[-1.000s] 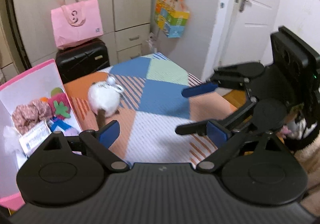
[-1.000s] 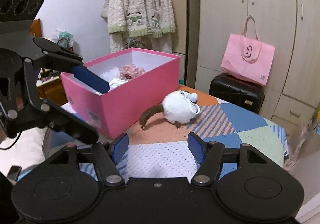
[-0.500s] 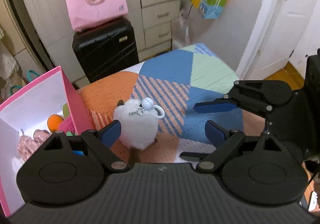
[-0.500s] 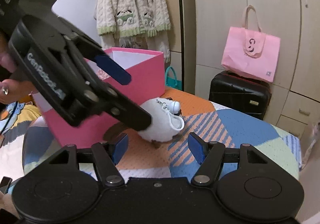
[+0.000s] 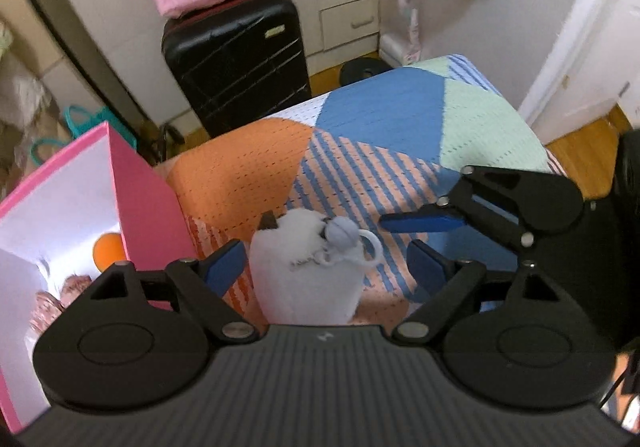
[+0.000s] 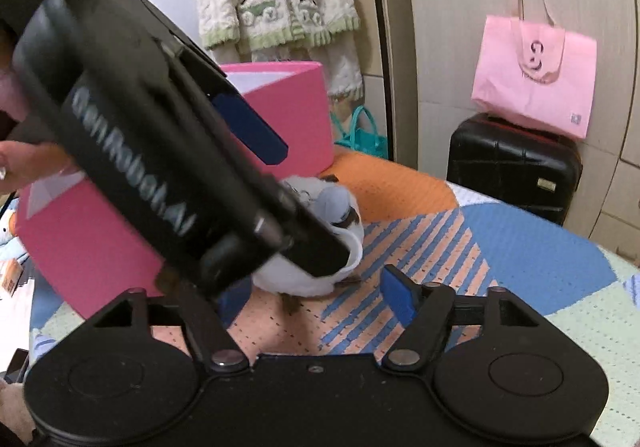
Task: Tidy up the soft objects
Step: 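Grasp the white plush dog with the left gripper, right tool pressing alongside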
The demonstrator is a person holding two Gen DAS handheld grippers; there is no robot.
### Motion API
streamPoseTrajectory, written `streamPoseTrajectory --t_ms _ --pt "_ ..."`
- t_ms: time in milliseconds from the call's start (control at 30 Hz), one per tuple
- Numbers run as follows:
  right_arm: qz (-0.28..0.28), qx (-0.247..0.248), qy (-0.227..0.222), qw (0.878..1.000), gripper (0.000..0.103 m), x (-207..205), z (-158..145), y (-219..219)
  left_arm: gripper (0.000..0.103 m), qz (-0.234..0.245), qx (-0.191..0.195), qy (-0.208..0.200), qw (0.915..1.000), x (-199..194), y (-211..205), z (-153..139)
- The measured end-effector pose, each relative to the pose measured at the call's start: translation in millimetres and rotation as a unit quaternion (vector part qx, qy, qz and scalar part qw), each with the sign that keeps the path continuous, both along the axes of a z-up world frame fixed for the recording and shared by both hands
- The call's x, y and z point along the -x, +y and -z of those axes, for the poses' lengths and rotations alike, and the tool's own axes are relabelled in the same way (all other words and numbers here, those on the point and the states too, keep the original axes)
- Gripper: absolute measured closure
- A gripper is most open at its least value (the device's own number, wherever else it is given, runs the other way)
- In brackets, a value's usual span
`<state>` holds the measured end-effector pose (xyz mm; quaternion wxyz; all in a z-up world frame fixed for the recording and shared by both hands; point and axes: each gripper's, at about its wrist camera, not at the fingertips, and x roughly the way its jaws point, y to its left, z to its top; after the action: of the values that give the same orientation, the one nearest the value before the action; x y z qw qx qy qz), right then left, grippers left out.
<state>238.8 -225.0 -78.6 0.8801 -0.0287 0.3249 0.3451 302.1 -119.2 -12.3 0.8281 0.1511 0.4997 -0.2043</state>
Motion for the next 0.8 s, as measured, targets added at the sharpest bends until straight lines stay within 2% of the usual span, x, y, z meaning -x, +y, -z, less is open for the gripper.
streamPoseTrajectory --t_ms 67,100,267,467,567,633,800 --pt "-0.001 -0.005 0.011 1.000 0.015 -4.9 4.8 1.5 0.027 -0.011 0.000 0.010 0.9999 -5.4 0.2 2.7" --pt "-0.002 -0.004 0.016 1.000 0.015 -7.6 6.7 2.6 0.028 -0.012 0.001 0.012 0.9999 -5.9 -0.5 2.5" --pt "-0.004 0.013 0.024 1.000 0.014 -17.6 11.1 11.9 0.028 -0.003 -0.010 -0.004 0.9999 -8.3 -1.8 2.5" --pt "-0.006 -0.002 0.025 1.000 0.014 -18.7 10.4 16.5 0.028 0.011 -0.018 0.012 0.9997 -14.9 -2.1 11.9" --pt "-0.005 -0.007 0.020 1.000 0.018 -17.2 10.6 18.6 0.032 0.019 -0.018 0.019 0.9995 -12.3 -4.9 16.9" --pt "-0.013 -0.012 0.023 1.000 0.032 -15.2 9.6 18.3 0.035 0.025 -0.021 0.012 0.9994 -9.3 -4.2 17.1" --pt "-0.001 -0.005 0.014 1.000 0.036 -3.0 5.7 18.7 0.038 0.038 -0.010 0.002 0.9992 -0.8 -1.3 15.2"
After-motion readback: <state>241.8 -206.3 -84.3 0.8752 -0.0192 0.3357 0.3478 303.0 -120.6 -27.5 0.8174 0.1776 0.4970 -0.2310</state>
